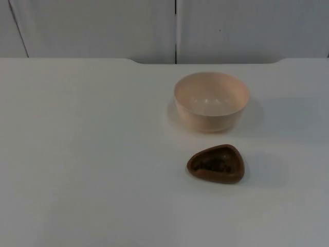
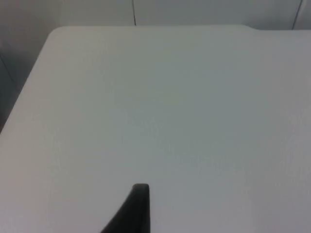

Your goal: Pick up the bowl with the left hand and pour the coffee beans from the cup into the bowl with the right hand.

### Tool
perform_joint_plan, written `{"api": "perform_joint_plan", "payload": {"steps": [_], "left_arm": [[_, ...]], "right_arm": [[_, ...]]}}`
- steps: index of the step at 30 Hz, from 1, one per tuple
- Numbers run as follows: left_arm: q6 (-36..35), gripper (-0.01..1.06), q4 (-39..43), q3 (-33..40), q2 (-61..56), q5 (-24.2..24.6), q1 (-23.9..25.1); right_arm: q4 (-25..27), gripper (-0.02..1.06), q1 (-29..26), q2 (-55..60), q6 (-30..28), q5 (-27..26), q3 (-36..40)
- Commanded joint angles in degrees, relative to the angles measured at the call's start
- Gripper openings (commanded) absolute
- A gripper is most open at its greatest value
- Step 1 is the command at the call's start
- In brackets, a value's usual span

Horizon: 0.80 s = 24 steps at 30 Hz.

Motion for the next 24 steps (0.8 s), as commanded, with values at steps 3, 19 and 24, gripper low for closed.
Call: {"api": "perform_joint_plan", "payload": {"steps": [3,19,24], "left_arm": [[-0.4,1.05,-0.4,-1.7,2.1,-0.7,-0.1],[-0.4,1.05,-4.2,-4.4,7.5,-1.6,-0.1],[-0.4,1.05,-6.5,-4.4,8.3,-1.7,-0.1]], "right_arm": [[0.0,1.05,-0.4,-0.3,0.2,-0.3,0.1],[-0.1,1.05,-0.4,-0.3,0.2,-0.3,0.1],[-0.1,1.05,-0.4,-0.3,0.2,-0.3,0.1]]}}
